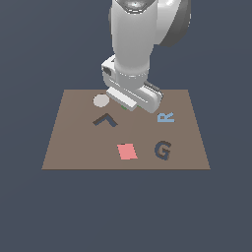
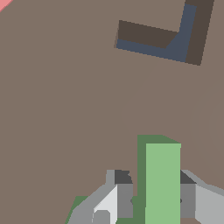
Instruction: Insert a designated object into the corresponding slot on a board.
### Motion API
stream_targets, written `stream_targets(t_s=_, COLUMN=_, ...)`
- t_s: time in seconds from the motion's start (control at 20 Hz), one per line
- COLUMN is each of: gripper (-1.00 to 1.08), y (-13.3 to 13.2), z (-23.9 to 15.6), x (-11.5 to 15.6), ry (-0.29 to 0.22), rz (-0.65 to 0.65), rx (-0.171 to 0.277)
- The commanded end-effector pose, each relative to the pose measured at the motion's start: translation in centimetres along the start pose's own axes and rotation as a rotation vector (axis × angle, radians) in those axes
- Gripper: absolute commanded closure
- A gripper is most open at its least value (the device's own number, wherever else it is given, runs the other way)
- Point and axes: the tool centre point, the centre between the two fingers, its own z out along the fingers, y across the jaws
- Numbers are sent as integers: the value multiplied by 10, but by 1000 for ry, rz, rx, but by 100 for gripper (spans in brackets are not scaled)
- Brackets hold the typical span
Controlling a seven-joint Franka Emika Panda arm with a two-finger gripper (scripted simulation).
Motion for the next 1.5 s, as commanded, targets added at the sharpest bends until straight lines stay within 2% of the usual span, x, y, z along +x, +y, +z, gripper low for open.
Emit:
stream_targets(t_s=0.0, gripper=108, y=-3, z=0, x=-1, ry=1, rz=-4, rx=2)
stream_targets(t_s=0.8, gripper=108, y=0, z=-3, x=5, ry=0, rz=7, rx=1)
stream_targets(t_s=1.05, gripper=108, y=5, z=-5, x=25, ry=0, rz=44, rx=1)
stream_targets(t_s=1.45, gripper=108, y=25, z=-8, x=81, ry=0, rz=147, rx=1)
